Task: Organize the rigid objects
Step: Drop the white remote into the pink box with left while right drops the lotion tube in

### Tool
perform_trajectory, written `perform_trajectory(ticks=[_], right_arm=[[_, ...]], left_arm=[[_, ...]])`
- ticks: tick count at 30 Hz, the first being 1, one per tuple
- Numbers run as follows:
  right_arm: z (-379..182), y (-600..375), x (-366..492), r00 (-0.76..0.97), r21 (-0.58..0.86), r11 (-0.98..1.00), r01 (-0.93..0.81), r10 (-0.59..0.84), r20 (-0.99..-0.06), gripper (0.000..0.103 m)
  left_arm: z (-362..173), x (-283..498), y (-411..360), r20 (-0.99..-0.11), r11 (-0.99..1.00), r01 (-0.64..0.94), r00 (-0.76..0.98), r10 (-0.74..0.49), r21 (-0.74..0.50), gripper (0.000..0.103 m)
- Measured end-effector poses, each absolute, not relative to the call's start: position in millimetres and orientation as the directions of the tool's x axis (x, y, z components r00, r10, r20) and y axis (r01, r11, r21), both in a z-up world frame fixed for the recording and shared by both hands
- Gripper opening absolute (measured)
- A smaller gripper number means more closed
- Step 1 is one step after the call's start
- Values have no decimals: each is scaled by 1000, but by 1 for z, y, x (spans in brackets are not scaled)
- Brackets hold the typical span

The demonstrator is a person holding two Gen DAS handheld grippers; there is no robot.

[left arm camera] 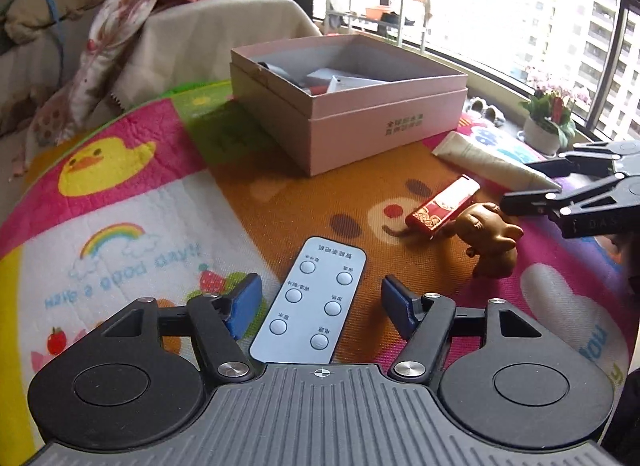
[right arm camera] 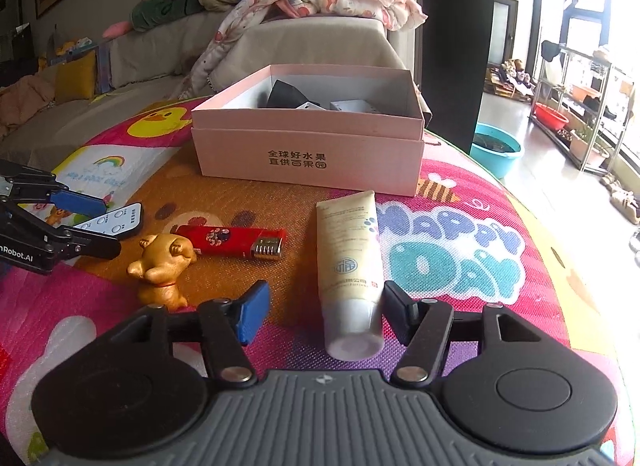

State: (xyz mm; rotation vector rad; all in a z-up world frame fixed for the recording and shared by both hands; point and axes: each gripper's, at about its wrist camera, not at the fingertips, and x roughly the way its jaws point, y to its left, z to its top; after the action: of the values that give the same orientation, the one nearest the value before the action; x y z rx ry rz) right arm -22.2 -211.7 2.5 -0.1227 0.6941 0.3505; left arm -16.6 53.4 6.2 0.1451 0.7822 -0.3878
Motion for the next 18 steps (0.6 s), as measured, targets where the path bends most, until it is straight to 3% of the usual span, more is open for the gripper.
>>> perform_trajectory(ticks=[2, 4, 5, 6, 11, 18], right_arm=[[3, -210, -17, 737, -43, 942, -334, 232, -634, 61], [2, -210, -10, 732, -57, 940, -335, 222, -644, 59], [2, -209, -8, 722, -48, 935, -351, 237, -650, 51], [3, -208, -9, 713, -45, 928, -370, 253, -654, 41], [13, -201, -25, 659, -50, 881, -471, 313, -684, 28], [49, -219, -38, 672, -10, 881, -474, 355, -650, 25]], left_arm=[[4, -24, 49, -692, 911, 411, 656, -303, -9, 70], [2, -31, 46, -672, 905, 426, 672, -310, 8, 61], [2, -33, 45, -665, 902, 432, 674, -322, 1, 56], [3, -35, 44, -659, 903, 430, 677, -327, -5, 43], [6, -38, 39, -663, 905, 425, 677, -319, -1, 43], [44, -41, 34, -596, 896, 444, 717, -360, -8, 43]])
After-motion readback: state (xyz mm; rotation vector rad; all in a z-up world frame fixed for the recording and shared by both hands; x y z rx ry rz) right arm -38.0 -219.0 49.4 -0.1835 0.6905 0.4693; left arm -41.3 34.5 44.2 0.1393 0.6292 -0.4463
